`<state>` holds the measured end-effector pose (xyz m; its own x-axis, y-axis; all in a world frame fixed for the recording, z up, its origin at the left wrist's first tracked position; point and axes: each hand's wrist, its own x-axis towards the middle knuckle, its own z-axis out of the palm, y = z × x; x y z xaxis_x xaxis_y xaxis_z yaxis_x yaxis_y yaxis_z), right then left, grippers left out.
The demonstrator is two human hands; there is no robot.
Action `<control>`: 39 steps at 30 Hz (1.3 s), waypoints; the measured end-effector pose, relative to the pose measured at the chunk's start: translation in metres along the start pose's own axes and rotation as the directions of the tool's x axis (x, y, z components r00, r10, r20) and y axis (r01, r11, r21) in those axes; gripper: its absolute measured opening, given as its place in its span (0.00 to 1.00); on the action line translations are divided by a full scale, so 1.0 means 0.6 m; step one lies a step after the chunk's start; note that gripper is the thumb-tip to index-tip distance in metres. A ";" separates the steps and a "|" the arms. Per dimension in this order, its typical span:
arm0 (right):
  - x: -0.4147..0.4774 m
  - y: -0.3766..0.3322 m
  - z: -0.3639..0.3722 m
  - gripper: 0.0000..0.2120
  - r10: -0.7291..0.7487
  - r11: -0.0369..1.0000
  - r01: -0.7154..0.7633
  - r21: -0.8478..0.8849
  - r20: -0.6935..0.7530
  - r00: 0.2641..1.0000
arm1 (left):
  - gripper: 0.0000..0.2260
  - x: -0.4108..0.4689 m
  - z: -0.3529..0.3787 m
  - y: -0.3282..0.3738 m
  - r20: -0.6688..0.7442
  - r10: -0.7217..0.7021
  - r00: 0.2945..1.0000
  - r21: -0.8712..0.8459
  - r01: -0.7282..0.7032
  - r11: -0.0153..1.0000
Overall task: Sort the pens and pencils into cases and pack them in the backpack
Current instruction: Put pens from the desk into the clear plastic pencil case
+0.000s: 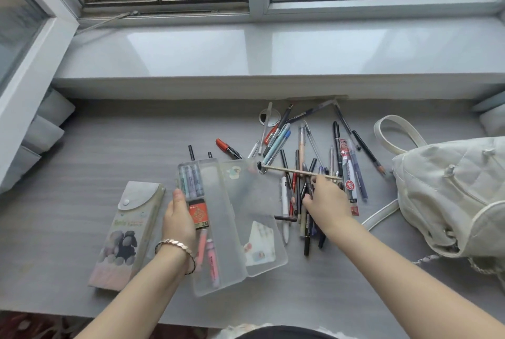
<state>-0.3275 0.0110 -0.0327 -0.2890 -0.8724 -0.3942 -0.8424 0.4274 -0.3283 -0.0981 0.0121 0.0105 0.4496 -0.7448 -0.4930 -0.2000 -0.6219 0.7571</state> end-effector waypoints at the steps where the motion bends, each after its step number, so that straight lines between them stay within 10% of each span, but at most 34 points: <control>1: 0.004 -0.003 0.000 0.08 0.021 0.999 -0.022 0.031 0.010 1.000 | 0.25 -0.001 -0.004 -0.002 -0.005 0.002 1.000 0.002 -0.002 1.000; 7: 0.011 -0.019 -0.007 0.06 0.051 0.984 -0.075 0.160 0.146 0.988 | 0.26 -0.001 -0.019 -0.009 -0.007 -0.007 1.000 -0.028 0.006 1.000; 22: 0.028 -0.050 0.008 0.07 -0.025 0.978 0.029 0.204 -0.022 0.999 | 0.24 -0.011 -0.042 0.007 -0.025 -0.012 1.000 -0.058 0.011 0.998; 28: 0.009 -0.065 0.042 0.11 -0.076 0.994 0.086 -0.063 0.141 0.987 | 0.23 -0.015 -0.049 0.008 -0.034 -0.022 0.999 -0.041 0.021 0.999; 34: 0.000 -0.071 -0.004 0.09 -0.133 0.949 0.168 0.269 -0.144 0.981 | 0.29 0.006 -0.043 -0.018 -0.020 -0.088 0.996 -0.020 0.088 0.996; 39: -0.070 -0.126 -0.083 0.08 -0.328 0.710 0.458 0.535 -0.325 0.887 | 0.27 -0.003 -0.020 -0.017 -0.004 -0.096 0.995 -0.077 0.096 0.992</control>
<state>-0.2744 0.0034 0.0514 -0.1283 -0.9910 0.0369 -0.4874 0.0306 -0.8726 -0.0865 0.0226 0.0085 0.4705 -0.6803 -0.5620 -0.0881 -0.6699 0.7372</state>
